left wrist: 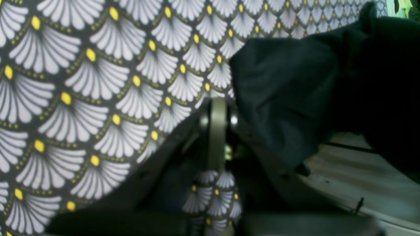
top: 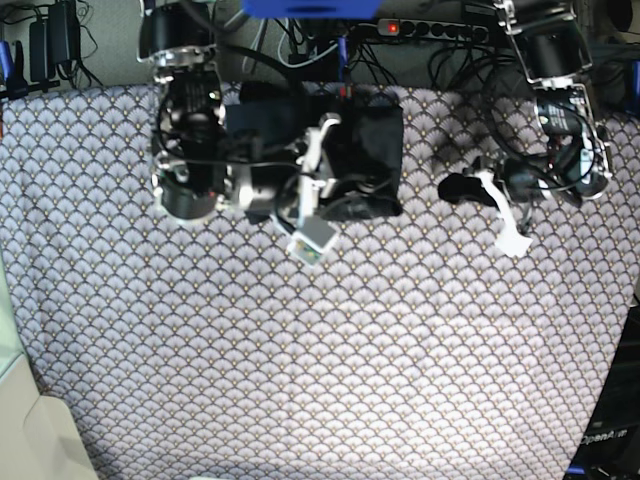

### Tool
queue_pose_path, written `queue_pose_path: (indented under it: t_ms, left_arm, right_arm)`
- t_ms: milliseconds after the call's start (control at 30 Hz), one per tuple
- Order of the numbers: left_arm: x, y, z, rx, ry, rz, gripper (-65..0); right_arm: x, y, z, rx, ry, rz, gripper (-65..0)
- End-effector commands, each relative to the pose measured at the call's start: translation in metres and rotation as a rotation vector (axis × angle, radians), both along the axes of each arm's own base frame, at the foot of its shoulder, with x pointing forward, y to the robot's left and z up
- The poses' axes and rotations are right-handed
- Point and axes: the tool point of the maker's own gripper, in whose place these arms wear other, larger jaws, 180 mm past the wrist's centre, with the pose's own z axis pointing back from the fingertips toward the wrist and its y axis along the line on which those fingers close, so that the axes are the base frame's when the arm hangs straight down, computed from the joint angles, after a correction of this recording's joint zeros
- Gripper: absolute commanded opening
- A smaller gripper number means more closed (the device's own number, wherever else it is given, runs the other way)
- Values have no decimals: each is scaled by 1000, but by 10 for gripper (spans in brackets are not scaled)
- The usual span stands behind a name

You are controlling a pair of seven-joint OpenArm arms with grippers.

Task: Fold the T-shirt properly
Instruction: 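Lift the band's end with the right gripper and fold it toward the middle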

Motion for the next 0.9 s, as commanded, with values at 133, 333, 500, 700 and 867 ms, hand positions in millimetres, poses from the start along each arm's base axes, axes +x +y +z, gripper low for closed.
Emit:
queue_pose_path:
  t_ms: [133, 333, 500, 700, 867]
  left_arm:
    - [10, 1, 12, -13, -48, 8, -650]
    - [10, 1, 12, -15, -50, 8, -650]
    - [12, -1, 13, -18, -54, 8, -650]
    - [13, 0, 14, -16, -56, 8, -650]
    - [14, 1, 15, -15, -59, 8, -650]
  right_arm:
    - [8, 14, 28, 79, -63, 22, -568]
    - [8, 18, 32, 95, -66, 26, -509]
    - [11, 22, 38, 108, -78, 27, -443]
    - [13, 18, 36, 93, -85, 26, -439]
    - [20, -11, 20, -7, -103, 21, -437]
